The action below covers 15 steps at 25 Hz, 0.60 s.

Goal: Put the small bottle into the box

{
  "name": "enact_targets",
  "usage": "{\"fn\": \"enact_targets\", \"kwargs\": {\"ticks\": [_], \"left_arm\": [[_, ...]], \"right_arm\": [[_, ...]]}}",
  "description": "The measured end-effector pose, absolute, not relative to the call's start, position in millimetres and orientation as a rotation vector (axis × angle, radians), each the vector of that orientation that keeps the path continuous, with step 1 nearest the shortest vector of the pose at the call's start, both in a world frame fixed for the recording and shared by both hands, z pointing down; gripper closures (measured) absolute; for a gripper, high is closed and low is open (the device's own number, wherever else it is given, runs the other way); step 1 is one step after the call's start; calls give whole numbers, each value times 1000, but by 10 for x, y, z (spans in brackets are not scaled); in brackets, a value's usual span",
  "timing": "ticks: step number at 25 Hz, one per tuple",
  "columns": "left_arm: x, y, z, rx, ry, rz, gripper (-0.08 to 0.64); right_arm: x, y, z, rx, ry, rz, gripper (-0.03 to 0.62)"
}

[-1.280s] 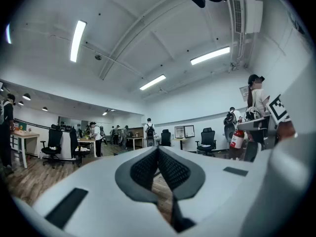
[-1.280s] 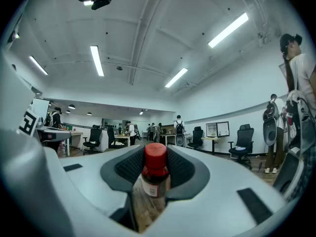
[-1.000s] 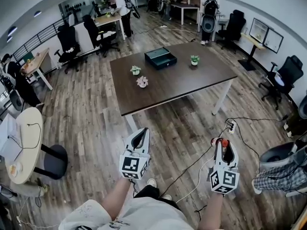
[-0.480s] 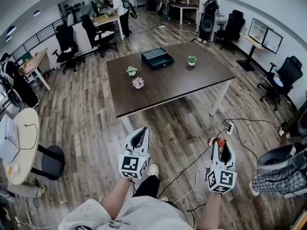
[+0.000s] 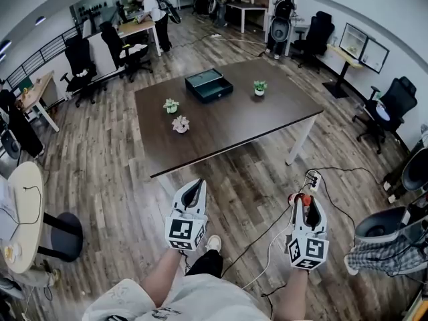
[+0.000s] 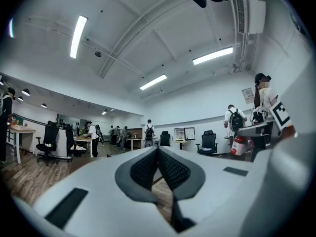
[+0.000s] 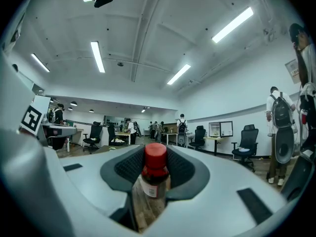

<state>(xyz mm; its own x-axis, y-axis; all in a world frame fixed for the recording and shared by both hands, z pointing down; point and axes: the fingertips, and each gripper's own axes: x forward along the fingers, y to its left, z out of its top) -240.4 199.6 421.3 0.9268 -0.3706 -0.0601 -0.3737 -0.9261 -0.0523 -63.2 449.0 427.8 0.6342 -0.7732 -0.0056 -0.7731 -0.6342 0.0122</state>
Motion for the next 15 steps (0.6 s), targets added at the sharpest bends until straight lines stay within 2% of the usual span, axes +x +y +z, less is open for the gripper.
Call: {"fn": "enact_targets", "kwargs": {"ticks": [15], "left_arm": [[-1476, 511, 4051, -3021, 580, 113, 558]], "right_arm": [[259, 2974, 4033, 2829, -1334, -35, 456]]}}
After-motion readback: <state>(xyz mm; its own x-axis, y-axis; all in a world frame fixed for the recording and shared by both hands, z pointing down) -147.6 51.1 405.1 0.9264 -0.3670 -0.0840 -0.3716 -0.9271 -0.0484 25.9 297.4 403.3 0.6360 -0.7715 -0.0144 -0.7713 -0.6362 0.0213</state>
